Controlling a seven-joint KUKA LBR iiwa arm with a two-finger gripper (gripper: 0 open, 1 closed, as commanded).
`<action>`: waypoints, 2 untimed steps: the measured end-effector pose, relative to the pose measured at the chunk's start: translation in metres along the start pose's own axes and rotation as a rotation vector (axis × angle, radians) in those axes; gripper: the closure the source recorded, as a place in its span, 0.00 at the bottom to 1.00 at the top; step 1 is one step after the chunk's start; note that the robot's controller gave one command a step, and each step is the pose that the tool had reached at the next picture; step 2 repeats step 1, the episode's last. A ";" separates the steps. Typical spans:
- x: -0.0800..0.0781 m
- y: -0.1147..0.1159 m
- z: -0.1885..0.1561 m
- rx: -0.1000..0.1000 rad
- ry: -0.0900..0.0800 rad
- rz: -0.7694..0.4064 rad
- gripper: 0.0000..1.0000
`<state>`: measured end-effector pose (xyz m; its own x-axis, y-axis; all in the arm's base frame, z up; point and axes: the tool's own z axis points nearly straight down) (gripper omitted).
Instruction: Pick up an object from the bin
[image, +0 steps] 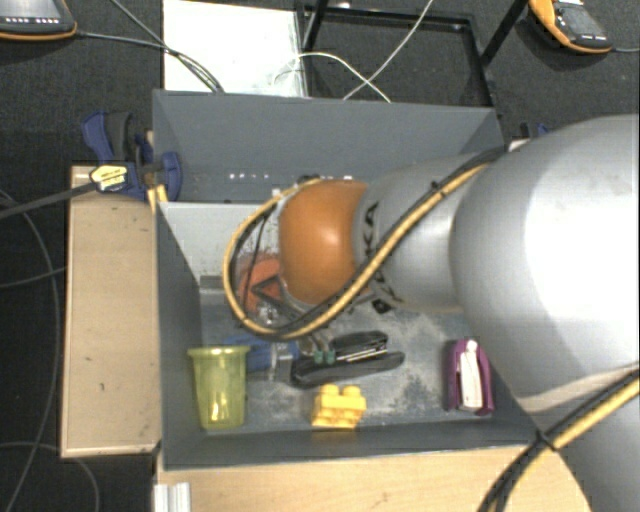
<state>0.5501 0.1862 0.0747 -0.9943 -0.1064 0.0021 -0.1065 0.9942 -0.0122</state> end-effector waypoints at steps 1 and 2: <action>0.001 0.000 -0.016 0.000 0.005 0.001 1.00; 0.001 0.000 -0.016 0.000 0.005 0.001 1.00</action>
Offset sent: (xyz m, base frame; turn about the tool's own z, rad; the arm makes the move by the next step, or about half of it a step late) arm -0.0001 0.0001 0.0633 0.0000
